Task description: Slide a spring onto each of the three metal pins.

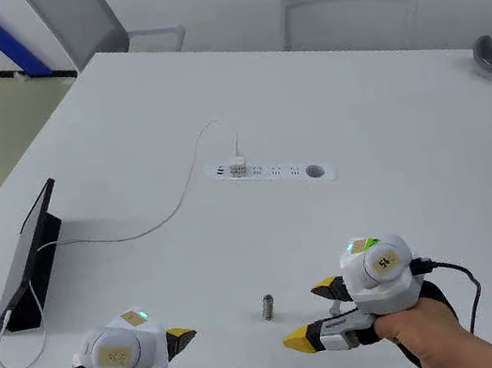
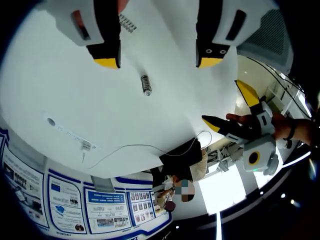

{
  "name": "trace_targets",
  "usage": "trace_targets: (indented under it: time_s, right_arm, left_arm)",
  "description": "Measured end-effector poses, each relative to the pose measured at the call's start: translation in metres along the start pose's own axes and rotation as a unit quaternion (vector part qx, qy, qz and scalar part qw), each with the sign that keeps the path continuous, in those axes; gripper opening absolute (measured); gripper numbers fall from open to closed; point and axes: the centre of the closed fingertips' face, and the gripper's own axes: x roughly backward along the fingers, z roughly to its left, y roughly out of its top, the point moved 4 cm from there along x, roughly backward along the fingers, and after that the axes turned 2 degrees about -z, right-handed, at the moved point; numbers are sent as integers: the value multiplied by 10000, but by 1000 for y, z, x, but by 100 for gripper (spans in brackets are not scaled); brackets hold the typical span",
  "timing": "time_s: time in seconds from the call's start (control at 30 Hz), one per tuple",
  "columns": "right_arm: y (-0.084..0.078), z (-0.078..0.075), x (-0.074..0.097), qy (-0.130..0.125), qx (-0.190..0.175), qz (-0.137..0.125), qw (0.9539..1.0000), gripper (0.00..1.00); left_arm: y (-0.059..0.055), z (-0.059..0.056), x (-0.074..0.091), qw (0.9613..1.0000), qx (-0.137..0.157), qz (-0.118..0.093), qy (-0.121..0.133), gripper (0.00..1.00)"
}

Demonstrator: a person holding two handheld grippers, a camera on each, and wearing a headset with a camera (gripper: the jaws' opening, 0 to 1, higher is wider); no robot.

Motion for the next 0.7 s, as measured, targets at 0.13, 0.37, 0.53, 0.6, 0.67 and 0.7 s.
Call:
trace_targets:
  time_s: [0.13,0.37,0.53,0.6,0.67,0.7]
  right_arm:
    - [-3,1,6,-70,-72,-85,9999,65]
    - [-8,1,17,-166,-206,-238,9994,67]
    - [-16,0,26,-264,-297,-287,9988,68]
    - [-20,1,29,-269,-321,-296,9987,68]
    - [-23,2,32,-274,-328,-318,9986,70]
    - [-25,2,33,-281,-334,-324,9985,70]
  left_arm:
    - [0,-2,-1,10000,-30,26,-6,69]
    - [0,-5,-2,10000,-20,42,-15,69]
    - [1,-8,-4,9999,-64,68,-51,70]
    - [1,-9,-5,9999,-74,75,-60,70]
    - [1,-10,-6,9999,-93,90,-69,70]
    - [1,-10,-6,9999,-97,100,-68,70]
